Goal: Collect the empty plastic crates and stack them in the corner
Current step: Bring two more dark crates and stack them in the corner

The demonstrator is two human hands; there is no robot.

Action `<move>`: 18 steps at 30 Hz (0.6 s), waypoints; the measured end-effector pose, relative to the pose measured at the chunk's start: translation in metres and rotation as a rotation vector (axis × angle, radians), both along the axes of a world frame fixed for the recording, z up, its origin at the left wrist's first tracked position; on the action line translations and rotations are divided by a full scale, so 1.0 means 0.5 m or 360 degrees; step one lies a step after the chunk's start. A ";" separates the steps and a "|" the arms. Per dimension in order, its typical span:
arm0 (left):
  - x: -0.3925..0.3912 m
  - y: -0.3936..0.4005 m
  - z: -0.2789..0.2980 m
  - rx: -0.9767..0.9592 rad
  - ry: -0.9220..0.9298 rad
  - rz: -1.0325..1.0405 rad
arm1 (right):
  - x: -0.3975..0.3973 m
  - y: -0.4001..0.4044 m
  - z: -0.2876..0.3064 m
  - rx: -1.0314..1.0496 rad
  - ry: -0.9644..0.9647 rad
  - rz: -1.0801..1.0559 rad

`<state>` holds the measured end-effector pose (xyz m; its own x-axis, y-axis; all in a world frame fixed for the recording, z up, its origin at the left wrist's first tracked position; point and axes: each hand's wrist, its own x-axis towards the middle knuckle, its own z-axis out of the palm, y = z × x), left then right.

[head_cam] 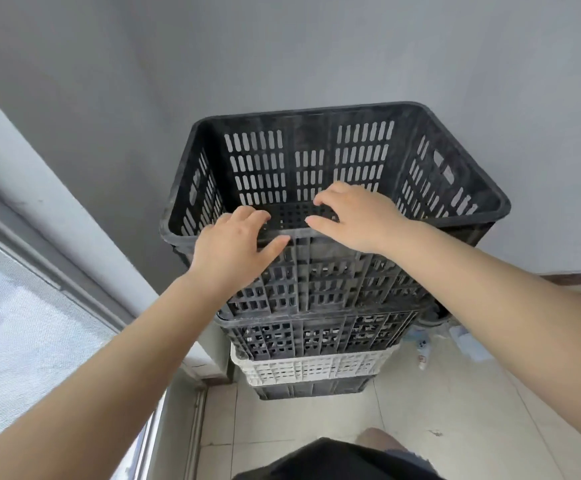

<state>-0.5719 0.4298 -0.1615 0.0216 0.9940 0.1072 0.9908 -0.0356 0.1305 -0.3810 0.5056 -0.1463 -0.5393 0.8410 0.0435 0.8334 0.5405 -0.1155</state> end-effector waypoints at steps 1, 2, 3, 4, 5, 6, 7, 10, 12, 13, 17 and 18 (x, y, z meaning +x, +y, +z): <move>0.001 -0.011 -0.007 0.0039 0.0027 -0.0034 | 0.005 -0.015 -0.003 0.0036 0.0004 0.0009; 0.001 -0.020 -0.012 0.0076 0.0047 -0.0064 | 0.011 -0.029 -0.008 0.0081 0.0009 0.0012; 0.001 -0.027 -0.016 0.0111 0.0065 -0.0086 | 0.019 -0.042 -0.014 0.0139 0.0016 -0.0001; -0.001 -0.032 -0.018 0.0143 0.0082 -0.0101 | 0.026 -0.055 -0.021 0.0211 0.0029 -0.0030; -0.002 -0.036 -0.020 0.0173 0.0091 -0.0111 | 0.034 -0.066 -0.027 0.0285 0.0050 -0.0064; -0.004 -0.039 -0.020 0.0201 0.0091 -0.0116 | 0.040 -0.075 -0.034 0.0350 0.0079 -0.0088; -0.005 -0.040 -0.019 0.0227 0.0090 -0.0119 | 0.044 -0.082 -0.040 0.0404 0.0108 -0.0096; -0.006 -0.037 -0.013 0.0264 0.0137 -0.0124 | 0.036 -0.086 -0.047 0.0439 0.0193 -0.0154; -0.007 -0.034 -0.008 0.0263 0.0208 -0.0122 | 0.024 -0.082 -0.045 0.0410 0.0180 -0.0219; -0.008 -0.032 -0.006 0.0255 0.0243 -0.0122 | 0.020 -0.081 -0.043 0.0396 0.0162 -0.0231; -0.017 -0.027 0.002 0.0216 0.0320 -0.0145 | 0.024 -0.084 -0.036 0.0361 0.0147 -0.0186; -0.018 -0.026 0.005 0.0209 0.0338 -0.0148 | 0.025 -0.085 -0.034 0.0354 0.0132 -0.0185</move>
